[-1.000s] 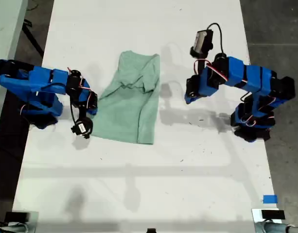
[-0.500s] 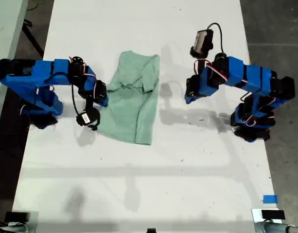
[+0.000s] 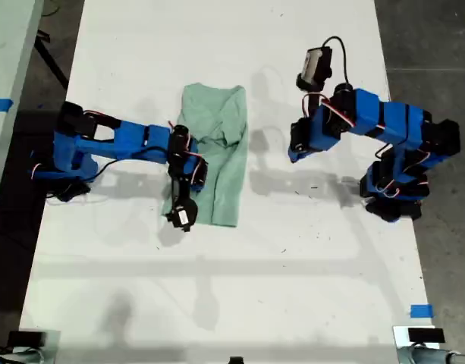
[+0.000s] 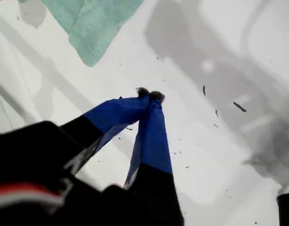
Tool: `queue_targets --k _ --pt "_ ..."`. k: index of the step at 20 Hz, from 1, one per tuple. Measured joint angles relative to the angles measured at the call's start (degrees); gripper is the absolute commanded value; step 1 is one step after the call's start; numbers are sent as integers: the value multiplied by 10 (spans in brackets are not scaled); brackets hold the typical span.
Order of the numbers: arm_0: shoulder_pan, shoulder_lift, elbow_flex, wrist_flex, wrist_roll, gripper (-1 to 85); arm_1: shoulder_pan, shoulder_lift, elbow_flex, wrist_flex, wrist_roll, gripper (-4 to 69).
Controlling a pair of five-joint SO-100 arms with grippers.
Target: Fold t-shirt
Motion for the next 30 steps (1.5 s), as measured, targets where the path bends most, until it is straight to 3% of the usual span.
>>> queue_targets --k 3,4,5,6,7,14,17,22,26,30 --pt "5 -97 -74 11 -13 0 0 0 2 0 1 -9" --pt "5 -106 -83 18 -16 47 0 0 2 0 1 -9" --pt "5 -112 -91 21 -17 172 0 0 2 0 1 -10" --pt "5 -113 -98 27 -16 242 0 0 2 0 1 -10" --pt "5 -115 -110 48 -11 266 0 0 2 0 1 -8" --pt "4 55 -193 265 44 267 4 0 2 0 1 2" --pt "25 156 -143 294 45 267 -22 -4 1 -28 1 6" --pt "136 196 -49 272 -11 245 -105 -155 -85 -100 4 8" --pt "155 336 171 103 -51 233 -135 -292 -198 -119 4 3" --pt "151 398 293 43 -54 234 -138 -353 -264 -138 1 11"
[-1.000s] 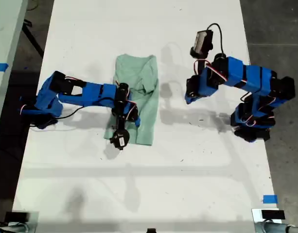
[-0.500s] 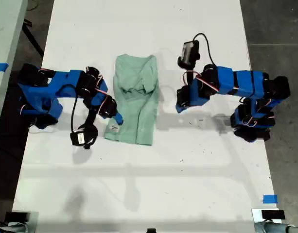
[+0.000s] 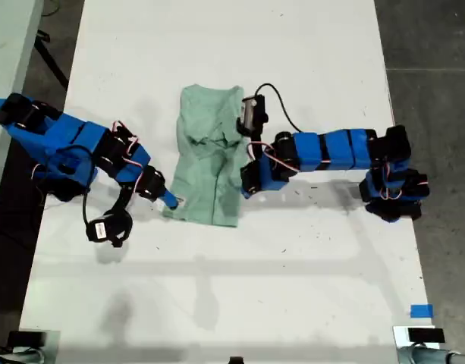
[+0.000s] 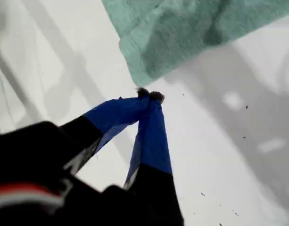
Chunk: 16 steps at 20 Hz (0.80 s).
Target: Fold t-shirt
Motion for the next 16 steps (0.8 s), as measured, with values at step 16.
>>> queue_targets --k 16 --pt "-9 -90 90 -124 9 254 -30 -147 -62 -33 -32 243"
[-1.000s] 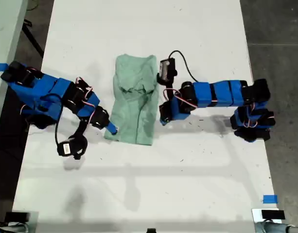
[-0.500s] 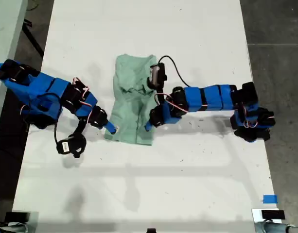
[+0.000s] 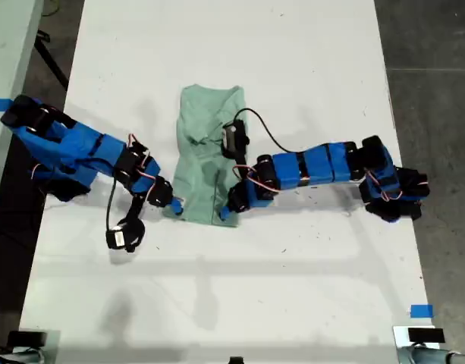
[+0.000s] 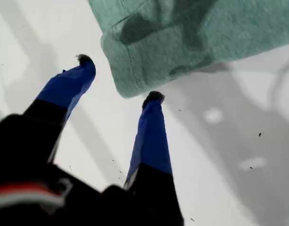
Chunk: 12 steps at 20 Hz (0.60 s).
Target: Fold t-shirt
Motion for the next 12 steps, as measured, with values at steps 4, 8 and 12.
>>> queue_targets --k 4,8,12 --pt "-4 -105 0 -33 -9 216 0 -60 0 -29 0 187" --pt "-18 -143 -25 -59 -12 0 -3 -111 -42 -53 6 -10" --pt "-19 -145 -30 -59 -16 0 -3 -114 -57 -50 11 -10"
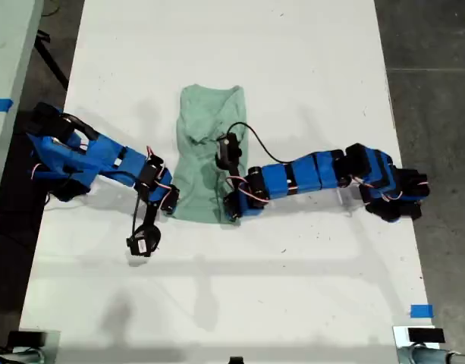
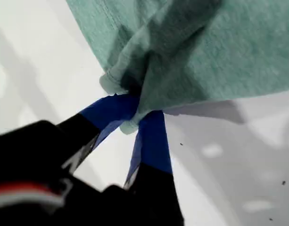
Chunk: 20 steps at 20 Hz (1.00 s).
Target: Fold t-shirt
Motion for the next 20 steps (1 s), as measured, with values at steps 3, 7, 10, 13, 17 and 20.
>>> queue_targets --k 3,7,10,13,17,20 --pt "0 -3 -22 3 -4 0 -1 0 -4 18 6 -10" --pt "11 -11 -91 62 -4 0 -9 6 -4 51 22 -10" --pt "41 -47 -192 123 -4 0 -41 31 -4 91 59 -10" --pt "86 -107 -340 207 -4 -1 -87 89 -4 116 95 -10" --pt "124 -134 -464 255 -4 -1 -120 128 -4 123 112 -10" --pt "123 -134 -496 287 2 -1 -103 151 -3 124 90 -10"
